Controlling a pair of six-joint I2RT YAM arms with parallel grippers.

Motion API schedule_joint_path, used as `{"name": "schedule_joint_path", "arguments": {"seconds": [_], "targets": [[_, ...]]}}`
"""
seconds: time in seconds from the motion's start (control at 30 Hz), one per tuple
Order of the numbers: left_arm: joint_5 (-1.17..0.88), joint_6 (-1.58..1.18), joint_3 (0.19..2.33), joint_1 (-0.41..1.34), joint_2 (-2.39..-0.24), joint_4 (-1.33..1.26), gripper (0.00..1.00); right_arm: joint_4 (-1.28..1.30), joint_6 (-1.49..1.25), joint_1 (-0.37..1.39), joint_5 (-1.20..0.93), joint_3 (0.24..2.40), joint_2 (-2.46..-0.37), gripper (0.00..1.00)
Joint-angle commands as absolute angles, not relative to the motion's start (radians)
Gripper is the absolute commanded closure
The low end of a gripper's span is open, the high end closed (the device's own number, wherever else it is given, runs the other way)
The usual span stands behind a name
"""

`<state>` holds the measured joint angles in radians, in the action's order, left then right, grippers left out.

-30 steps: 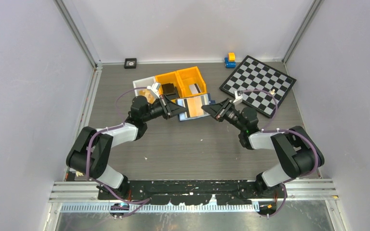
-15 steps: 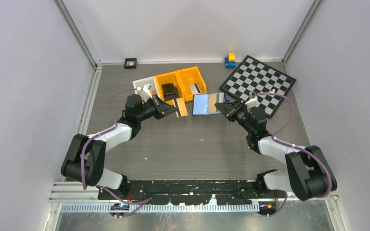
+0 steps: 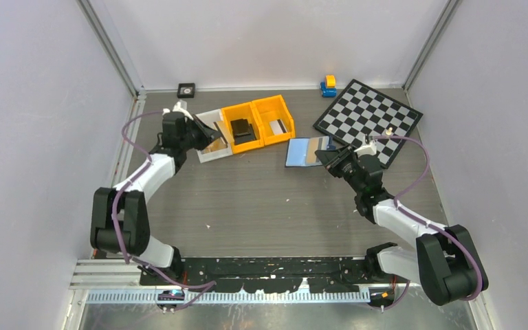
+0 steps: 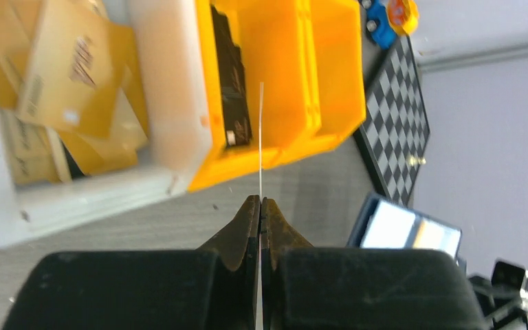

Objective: Take the credit cards out of the card holder
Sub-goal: Place the credit card in the storage box.

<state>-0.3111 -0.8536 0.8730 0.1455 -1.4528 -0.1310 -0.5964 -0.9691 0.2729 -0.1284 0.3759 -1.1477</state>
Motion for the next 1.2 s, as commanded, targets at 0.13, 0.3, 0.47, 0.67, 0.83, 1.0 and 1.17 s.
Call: {"name": "schedule_joint_path", "arguments": {"seconds": [0.13, 0.3, 0.47, 0.67, 0.83, 1.0, 1.17], "targets": [[-0.276, -0.742, 1.121, 0.085, -1.567, 0.103, 1.0, -0.626, -0.947, 0.271, -0.086, 0.379, -1.098, 0.98], [-0.245, -0.698, 1.213, 0.057, -1.614, 0.202, 1.0, -0.625, -0.953, 0.271, -0.09, 0.379, -1.101, 0.99], [-0.289, -0.66, 1.295, 0.033, -1.695, 0.262, 1.0, -0.627, -0.954, 0.271, -0.092, 0.382, -1.112, 0.99], [-0.314, -0.632, 1.339, 0.015, -1.78, 0.286, 1.0, -0.632, -0.95, 0.271, -0.093, 0.385, -1.128, 0.99], [-0.356, -0.64, 1.37, 0.008, -1.827, 0.265, 1.0, -0.641, -0.954, 0.271, -0.098, 0.386, -1.139, 0.99], [-0.353, -0.638, 1.461, 0.008, -1.897, 0.34, 0.9, -0.644, -0.951, 0.271, -0.1, 0.388, -1.145, 0.99], [-0.349, -0.661, 1.412, 0.008, -1.866, 0.297, 0.37, -0.643, -0.944, 0.272, -0.098, 0.393, -1.153, 0.99]]}}
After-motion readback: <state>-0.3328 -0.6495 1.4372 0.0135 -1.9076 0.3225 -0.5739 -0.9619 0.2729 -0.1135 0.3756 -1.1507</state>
